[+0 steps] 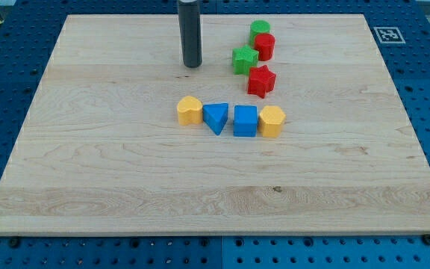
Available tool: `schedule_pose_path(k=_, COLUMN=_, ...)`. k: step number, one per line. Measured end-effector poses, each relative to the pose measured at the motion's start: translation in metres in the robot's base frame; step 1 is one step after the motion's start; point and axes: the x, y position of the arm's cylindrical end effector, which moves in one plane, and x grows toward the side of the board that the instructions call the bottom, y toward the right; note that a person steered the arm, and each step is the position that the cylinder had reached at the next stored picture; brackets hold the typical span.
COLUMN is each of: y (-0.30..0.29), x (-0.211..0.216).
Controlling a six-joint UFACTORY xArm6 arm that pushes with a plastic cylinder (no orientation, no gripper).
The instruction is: Push the green star below the red circle
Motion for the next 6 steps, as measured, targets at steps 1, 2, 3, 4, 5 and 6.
schedule_pose_path(k=1, y=0.003, x=-0.007)
schedule_pose_path(k=2, y=0.014, x=-0.007)
schedule_pose_path(k=3, y=0.02, x=-0.007)
schedule_pose_path(k=4, y=0.033, x=-0.007)
schedule_pose_path(k=5, y=0.048, x=-0.007)
schedule_pose_path(k=6, y=0.057, x=-0.007)
